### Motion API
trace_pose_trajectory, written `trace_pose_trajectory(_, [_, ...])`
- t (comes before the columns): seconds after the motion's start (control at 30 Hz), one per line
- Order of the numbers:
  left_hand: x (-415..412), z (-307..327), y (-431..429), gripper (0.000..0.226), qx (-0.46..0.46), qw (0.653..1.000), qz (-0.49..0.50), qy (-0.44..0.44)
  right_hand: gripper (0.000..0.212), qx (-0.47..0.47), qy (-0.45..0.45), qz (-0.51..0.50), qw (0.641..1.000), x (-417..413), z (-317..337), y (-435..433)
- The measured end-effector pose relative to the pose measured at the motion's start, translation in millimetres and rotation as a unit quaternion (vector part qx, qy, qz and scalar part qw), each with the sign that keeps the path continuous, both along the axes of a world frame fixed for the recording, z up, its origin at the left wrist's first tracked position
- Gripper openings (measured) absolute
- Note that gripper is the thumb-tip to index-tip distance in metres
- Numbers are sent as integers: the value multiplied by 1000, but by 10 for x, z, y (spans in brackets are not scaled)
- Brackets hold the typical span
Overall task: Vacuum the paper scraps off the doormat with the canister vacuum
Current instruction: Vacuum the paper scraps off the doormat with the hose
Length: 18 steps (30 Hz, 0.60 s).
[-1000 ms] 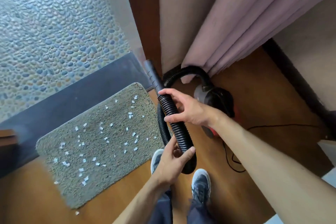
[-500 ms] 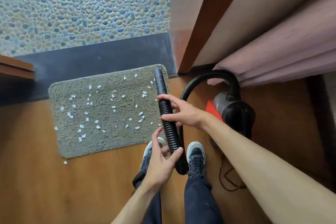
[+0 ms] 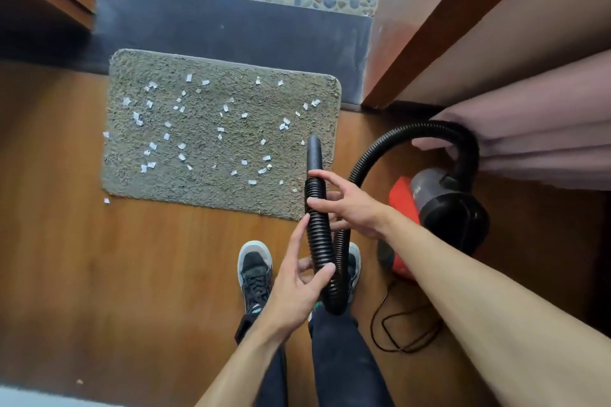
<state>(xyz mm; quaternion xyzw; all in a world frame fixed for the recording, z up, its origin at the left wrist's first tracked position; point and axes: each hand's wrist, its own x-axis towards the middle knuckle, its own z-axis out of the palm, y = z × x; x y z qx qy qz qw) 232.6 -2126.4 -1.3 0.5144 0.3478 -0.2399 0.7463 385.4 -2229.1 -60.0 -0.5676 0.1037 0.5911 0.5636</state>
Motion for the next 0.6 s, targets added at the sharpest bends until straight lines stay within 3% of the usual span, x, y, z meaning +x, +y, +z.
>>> trace_pose_trajectory(0.3, [-182, -282, 32, 74, 14, 1000, -16, 6, 47, -13, 92, -13, 996, -319, -393, 8])
trace_pose_trajectory(0.6, [-232, -442, 120, 79, -18, 998, -33, 46, 51, -22, 99, -29, 994, -434, -597, 67])
